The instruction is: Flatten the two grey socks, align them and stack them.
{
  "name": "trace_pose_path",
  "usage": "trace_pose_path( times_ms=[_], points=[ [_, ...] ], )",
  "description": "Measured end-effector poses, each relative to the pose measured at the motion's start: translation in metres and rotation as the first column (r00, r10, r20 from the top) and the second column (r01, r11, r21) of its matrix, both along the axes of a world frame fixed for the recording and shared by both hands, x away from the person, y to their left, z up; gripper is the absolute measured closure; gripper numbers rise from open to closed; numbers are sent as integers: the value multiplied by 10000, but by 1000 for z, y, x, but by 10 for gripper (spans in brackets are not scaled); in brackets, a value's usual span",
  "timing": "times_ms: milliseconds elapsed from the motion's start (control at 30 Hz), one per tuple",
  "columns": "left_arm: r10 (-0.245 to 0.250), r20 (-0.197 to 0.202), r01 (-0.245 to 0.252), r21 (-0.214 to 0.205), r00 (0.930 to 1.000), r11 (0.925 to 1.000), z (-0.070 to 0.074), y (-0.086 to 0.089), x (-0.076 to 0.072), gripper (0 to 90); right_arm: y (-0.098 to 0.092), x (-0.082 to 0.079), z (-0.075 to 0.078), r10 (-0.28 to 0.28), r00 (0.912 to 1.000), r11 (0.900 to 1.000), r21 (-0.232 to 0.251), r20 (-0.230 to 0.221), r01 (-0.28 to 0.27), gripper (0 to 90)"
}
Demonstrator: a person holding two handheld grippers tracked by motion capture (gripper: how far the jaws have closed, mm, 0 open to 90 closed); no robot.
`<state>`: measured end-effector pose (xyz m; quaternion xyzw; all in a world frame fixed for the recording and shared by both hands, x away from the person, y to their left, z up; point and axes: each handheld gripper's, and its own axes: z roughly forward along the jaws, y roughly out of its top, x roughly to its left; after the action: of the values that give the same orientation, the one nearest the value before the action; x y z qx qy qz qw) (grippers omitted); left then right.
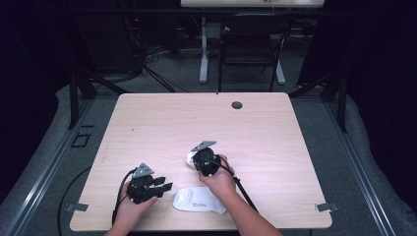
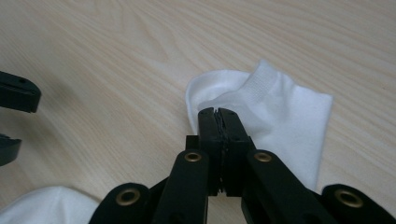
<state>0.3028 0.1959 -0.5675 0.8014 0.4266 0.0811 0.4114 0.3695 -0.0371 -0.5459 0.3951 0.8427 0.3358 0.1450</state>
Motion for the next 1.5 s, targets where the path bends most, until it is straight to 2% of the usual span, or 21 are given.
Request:
trace_pose_path(
  times_ms=[367, 500, 700, 867, 1133, 1233, 1400, 1500],
  points=[
    [48, -12, -48, 35, 10000, 10000, -1, 0, 1, 572, -14, -10, 19, 29, 9997, 9969, 783, 239, -47, 898],
    [67, -2, -67, 46, 10000, 10000, -2, -1, 1, 571, -23, -13, 26, -79, 9997, 9930, 1177, 251, 48, 899],
    [105, -46, -105, 76, 9999, 9999, -2, -1, 3, 565, -41, -18, 28, -362, 9993, 9811, 1903, -22, 360, 899],
    [227, -50, -227, 57, 9997, 9997, -3, 1, 5, 565, -59, -24, 24, -761, 9966, 9650, 2492, -315, 816, 898],
    [320, 4, -320, 172, 9995, 9993, -4, -1, 8, 565, -84, -26, 8, -1354, 9889, 9570, 2502, -616, 1467, 898],
    [327, 12, -328, 241, 9995, 9992, -2, -2, 9, 567, -88, -26, 5, -1446, 9877, 9583, 2403, -590, 1546, 898],
    [310, 90, -313, 293, 9995, 9991, 4, -7, 19, 579, -98, -27, -8, -1671, 9833, 9604, 2134, -723, 1789, 896],
    [350, 154, -355, 360, 9993, 9987, 7, -10, 27, 593, -103, -27, -13, -1794, 9809, 9576, 2151, -752, 1916, 894]
  ],
)
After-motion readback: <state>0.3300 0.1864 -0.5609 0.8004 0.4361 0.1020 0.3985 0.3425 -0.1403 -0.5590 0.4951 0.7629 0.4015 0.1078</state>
